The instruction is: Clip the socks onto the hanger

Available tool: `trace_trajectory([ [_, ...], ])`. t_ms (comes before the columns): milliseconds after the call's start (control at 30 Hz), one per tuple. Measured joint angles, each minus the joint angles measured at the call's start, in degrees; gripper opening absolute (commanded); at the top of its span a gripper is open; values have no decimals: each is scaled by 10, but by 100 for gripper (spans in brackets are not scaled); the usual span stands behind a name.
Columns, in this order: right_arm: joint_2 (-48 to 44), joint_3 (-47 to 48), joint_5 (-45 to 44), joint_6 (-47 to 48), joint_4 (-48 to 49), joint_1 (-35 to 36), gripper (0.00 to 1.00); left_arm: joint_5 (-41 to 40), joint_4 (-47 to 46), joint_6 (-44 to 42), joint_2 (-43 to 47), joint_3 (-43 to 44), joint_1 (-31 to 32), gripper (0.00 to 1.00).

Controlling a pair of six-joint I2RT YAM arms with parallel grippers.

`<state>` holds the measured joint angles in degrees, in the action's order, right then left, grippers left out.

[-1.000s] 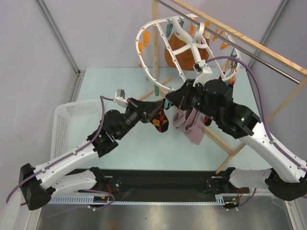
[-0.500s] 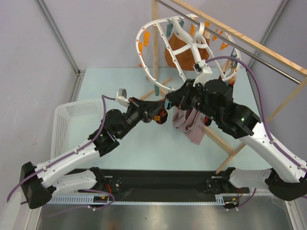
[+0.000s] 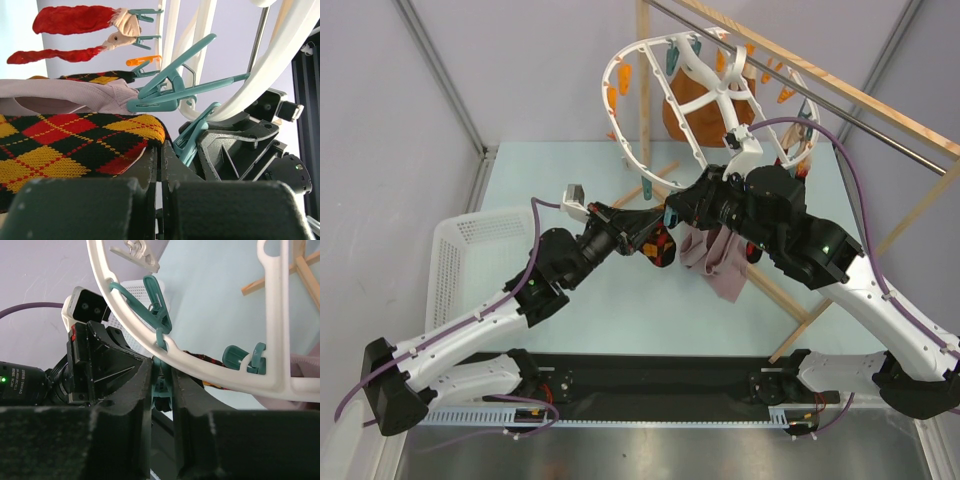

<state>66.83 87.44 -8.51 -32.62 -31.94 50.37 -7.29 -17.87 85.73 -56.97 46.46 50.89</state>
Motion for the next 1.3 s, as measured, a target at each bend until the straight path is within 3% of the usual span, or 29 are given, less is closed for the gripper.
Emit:
trace_trajectory([
  [400, 0, 0, 9, 0, 0, 0, 47, 1, -5, 9, 0, 0, 2, 0],
  [500, 0, 0, 9, 0, -1, 0, 53, 2, -8, 10, 0, 0, 2, 21],
  [533, -1, 0, 9, 1, -1, 0, 55, 2, -9, 12, 0, 0, 2, 37],
  [633, -3, 0, 9, 0, -5, 0, 63, 2, -8, 17, 0, -2, 3, 62],
  [733, -9, 0, 9, 2, -13, 0, 77, 0, 3, 21, 7, -6, 3, 76],
  [833, -19, 0, 8, 4, -24, 0, 84, -1, 27, 20, 20, -6, 3, 85],
  [867, -23, 0, 8, 5, -28, 0, 90, -1, 35, 17, 27, -6, 3, 87],
  [967, -40, 0, 9, 13, -44, 0, 94, -1, 62, 5, 49, -6, 4, 88],
  [1300, -135, -41, 59, 64, -87, 0, 94, 0, 240, -104, 88, 38, 4, 85],
])
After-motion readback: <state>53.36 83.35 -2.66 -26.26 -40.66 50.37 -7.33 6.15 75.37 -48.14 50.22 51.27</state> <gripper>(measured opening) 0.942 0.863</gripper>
